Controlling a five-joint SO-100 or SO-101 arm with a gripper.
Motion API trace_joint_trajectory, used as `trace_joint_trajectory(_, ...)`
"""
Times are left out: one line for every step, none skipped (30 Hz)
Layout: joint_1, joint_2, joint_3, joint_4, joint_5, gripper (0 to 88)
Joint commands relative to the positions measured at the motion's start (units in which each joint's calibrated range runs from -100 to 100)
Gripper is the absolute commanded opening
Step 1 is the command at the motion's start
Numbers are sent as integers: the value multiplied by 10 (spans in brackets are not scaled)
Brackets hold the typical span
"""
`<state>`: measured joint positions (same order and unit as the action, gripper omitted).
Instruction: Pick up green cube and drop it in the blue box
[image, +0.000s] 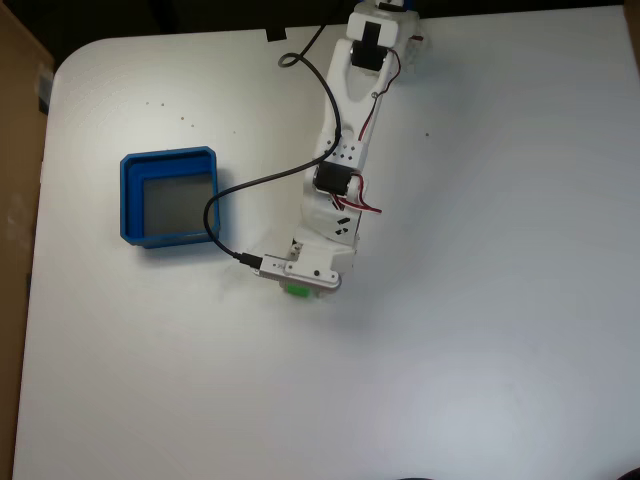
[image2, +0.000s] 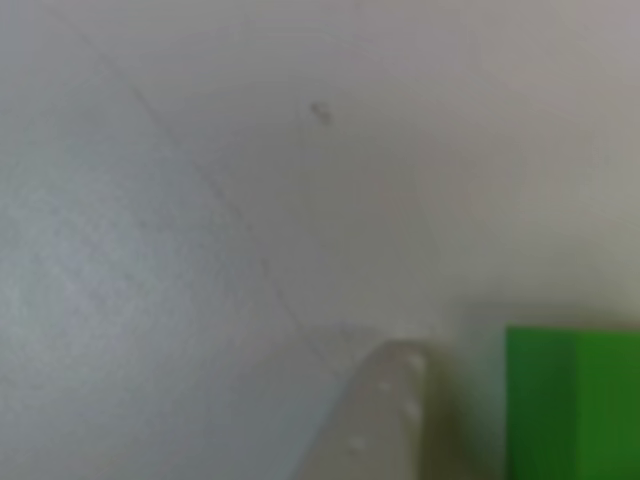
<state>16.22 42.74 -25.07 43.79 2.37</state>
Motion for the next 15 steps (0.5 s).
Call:
trace_joint_trajectory(8,-9,-37,-12,-2,255)
trace_joint_trajectory(10,-9,-37,-12,-2,255)
trace_joint_trajectory(11,-9,-37,-12,-2,255)
trace_joint_trajectory(12,-9,-37,-12,-2,255)
trace_joint_trajectory(12,-9,-37,-12,-2,255)
trace_joint_trajectory(12,-9,-37,-12,-2,255)
trace_joint_trajectory(12,-9,-37,-12,-2,255)
trace_joint_trajectory(12,-9,-37,-12,-2,254)
trace_joint_trajectory(12,-9,-37,-12,-3,254)
trace_joint_trajectory(12,-9,-37,-12,-3,254)
trace_joint_trajectory(13,-9,-37,-12,-3,253)
trace_joint_trajectory(13,-9,-37,-12,-3,253)
trace_joint_trajectory(13,-9,-37,-12,-3,253)
trace_joint_trajectory(13,-9,-37,-12,-3,253)
trace_joint_trajectory(13,-9,-37,-12,-3,253)
